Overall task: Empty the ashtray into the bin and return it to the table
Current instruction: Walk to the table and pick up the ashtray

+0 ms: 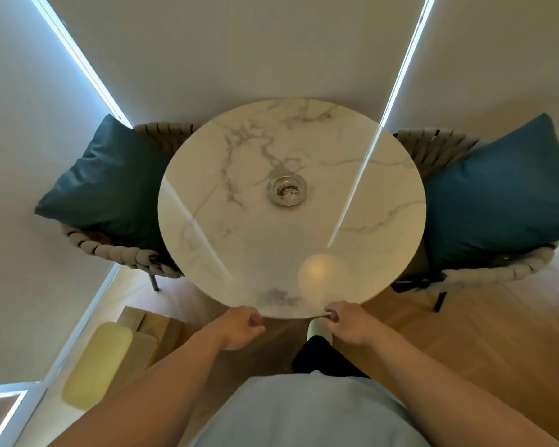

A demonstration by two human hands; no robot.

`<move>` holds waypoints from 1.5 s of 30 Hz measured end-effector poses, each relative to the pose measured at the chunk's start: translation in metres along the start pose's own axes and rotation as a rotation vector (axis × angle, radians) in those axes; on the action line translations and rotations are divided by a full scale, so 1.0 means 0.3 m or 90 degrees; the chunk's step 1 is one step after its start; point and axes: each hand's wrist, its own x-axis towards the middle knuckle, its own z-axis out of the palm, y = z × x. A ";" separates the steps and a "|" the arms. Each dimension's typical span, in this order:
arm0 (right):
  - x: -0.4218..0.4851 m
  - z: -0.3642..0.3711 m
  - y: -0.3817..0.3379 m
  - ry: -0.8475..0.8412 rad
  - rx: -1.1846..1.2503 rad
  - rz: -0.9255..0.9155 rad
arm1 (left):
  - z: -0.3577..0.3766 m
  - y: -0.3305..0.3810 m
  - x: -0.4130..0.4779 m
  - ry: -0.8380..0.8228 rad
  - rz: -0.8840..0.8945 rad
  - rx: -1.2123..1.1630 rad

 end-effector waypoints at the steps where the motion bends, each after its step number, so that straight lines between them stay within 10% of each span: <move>1: 0.036 -0.046 -0.013 -0.003 0.003 -0.008 | -0.033 0.016 0.033 0.003 -0.003 -0.004; 12: 0.333 -0.534 -0.100 0.011 -0.034 -0.070 | -0.343 0.257 0.326 0.021 -0.041 -0.043; 45: 0.796 -0.889 -0.432 0.142 0.060 -0.031 | -0.936 0.221 0.854 0.129 -0.029 -0.111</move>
